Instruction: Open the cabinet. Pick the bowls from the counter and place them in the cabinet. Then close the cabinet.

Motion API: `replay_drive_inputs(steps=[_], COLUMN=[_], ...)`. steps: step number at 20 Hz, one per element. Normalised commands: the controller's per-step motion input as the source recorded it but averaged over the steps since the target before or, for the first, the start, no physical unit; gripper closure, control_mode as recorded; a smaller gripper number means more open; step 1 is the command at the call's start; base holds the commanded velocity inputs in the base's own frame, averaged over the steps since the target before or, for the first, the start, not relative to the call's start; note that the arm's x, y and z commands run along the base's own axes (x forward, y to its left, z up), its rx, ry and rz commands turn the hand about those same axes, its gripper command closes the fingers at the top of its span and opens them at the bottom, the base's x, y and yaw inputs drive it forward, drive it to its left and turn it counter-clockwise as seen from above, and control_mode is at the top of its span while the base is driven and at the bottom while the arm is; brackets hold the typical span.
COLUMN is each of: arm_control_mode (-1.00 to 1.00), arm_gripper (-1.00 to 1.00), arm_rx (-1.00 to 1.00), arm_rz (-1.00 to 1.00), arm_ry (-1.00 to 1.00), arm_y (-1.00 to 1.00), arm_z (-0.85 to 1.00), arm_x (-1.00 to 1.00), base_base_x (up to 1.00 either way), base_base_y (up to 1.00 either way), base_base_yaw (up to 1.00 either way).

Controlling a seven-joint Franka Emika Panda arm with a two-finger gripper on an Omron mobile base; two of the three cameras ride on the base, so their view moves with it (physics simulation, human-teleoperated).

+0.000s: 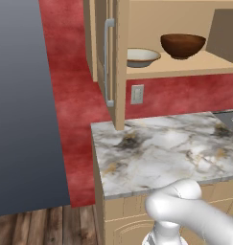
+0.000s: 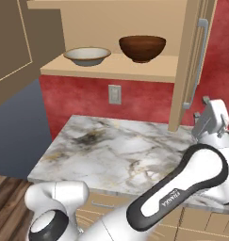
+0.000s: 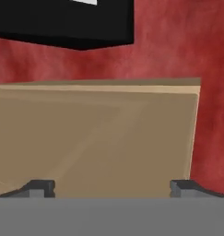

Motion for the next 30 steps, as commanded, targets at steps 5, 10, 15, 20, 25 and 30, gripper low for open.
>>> replay_drive_inputs(steps=[5, 10, 15, 20, 25, 30], arm_control_mode=[-1.00, -1.00, -1.00, -1.00, -1.00, -1.00], arm_gripper=[-1.00, -1.00, -1.00, -1.00, -1.00, -1.00], arm_rx=[-0.08, -0.18, -0.24, -0.21, -0.22, -0.18], arm_rz=[0.17, 0.07, 0.00, 0.00, 0.00, 0.00], arm_ry=[-0.33, -0.24, -0.05, 0.00, 0.00, 0.00], arm_y=[0.12, 0.60, 0.73, 0.55, 0.57, 0.46], arm_z=[0.01, 0.04, 0.21, 0.35, 0.17, 0.00], arm_x=[-0.22, -0.24, 0.02, 0.09, 0.11, 0.22], base_base_x=[0.00, 0.00, 0.00, 0.00, 0.00, 0.00], base_base_y=[0.00, 0.00, 0.00, 0.00, 0.00, 0.00], base_base_yaw=[0.00, 0.00, 0.00, 0.00, 0.00, 0.00])
